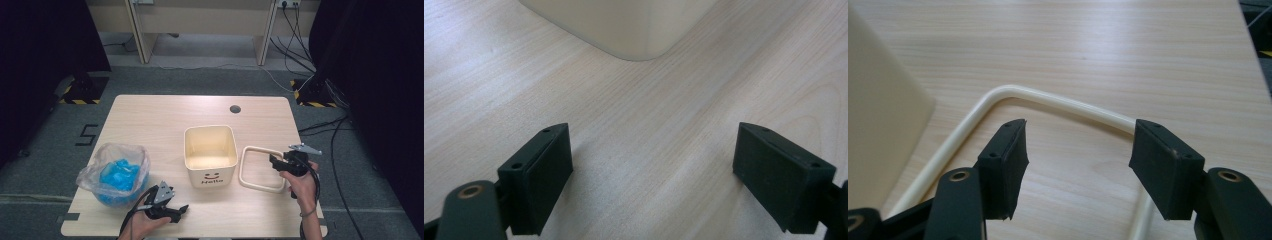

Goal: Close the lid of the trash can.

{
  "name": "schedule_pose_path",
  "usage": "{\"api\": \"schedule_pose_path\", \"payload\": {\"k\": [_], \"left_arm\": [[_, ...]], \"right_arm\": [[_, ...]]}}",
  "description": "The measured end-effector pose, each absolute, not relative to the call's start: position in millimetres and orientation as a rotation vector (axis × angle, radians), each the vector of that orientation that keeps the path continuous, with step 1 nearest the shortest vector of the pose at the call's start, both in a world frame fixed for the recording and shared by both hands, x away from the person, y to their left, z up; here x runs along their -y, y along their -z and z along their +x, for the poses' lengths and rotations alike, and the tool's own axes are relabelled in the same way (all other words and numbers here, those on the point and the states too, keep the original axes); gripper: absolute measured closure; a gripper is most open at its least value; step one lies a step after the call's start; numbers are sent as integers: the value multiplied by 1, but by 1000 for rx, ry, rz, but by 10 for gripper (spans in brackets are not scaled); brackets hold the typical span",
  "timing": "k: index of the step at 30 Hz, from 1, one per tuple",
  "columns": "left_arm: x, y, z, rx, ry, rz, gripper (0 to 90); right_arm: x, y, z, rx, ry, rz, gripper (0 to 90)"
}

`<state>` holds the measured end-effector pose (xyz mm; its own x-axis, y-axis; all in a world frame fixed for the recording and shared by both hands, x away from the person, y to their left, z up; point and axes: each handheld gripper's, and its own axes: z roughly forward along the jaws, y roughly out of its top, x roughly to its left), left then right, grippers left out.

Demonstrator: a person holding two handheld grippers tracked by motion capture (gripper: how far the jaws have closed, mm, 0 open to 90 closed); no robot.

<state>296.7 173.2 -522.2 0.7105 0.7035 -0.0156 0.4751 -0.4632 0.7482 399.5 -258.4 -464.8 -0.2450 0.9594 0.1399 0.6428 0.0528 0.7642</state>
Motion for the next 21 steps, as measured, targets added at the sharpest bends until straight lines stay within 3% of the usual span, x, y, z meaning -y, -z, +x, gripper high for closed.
{"api": "schedule_pose_path", "payload": {"k": [11,21], "left_arm": [[-173,522,297,-894,-385,2148,149],[-174,522,297,-896,-385,2147,149]], "right_arm": [[273,482,409,-1926,-896,1625,451],[271,496,431,-1967,-745,1592,599]]}}
